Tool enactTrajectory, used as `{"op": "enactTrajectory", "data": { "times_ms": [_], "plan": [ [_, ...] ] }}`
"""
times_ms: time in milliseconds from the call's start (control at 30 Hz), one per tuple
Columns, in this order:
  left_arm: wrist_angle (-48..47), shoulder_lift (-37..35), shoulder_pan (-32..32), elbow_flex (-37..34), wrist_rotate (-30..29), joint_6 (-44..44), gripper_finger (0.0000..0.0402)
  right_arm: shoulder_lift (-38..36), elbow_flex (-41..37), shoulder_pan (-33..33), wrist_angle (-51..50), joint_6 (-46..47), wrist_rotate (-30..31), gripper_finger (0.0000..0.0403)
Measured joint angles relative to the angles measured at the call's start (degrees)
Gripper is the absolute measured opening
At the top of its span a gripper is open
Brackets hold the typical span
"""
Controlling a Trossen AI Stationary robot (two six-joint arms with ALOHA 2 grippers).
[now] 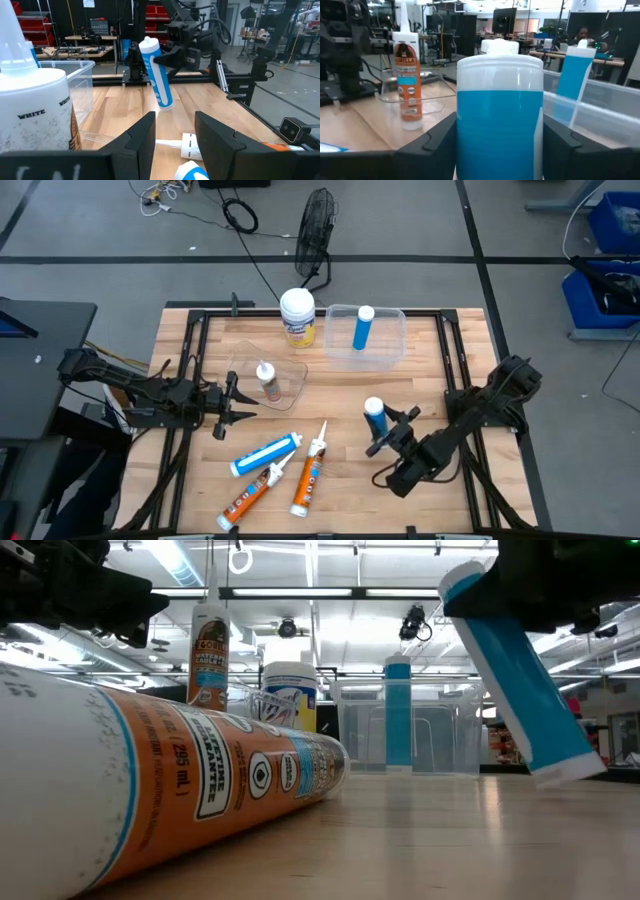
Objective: Pick & place silicon tubes, Sealant and Lysol wipes
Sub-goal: Put the right blue sealant into the top transparent bin
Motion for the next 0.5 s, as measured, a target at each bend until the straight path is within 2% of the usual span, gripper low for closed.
{"op": "enactTrajectory", "data": {
  "times_ms": [200,333,500],
  "plan": [
    [-0.02,0.02,0.0,0.0,0.01,0.0,0.0142,2.69,0.02,1.42,1.63,2.74,1.54,0.0212],
    [0.01,0.02,-0.01,0.0,0.01,-0.01,0.0142,2.71,0.02,2.36,2.45,3.19,0.34,0.0227],
    [0.01,0.0,0.0,0.0,-0.01,0.0,0.0142,2.77,0.02,3.59,2.77,2.75,-0.17,0.0214]
  ]
}}
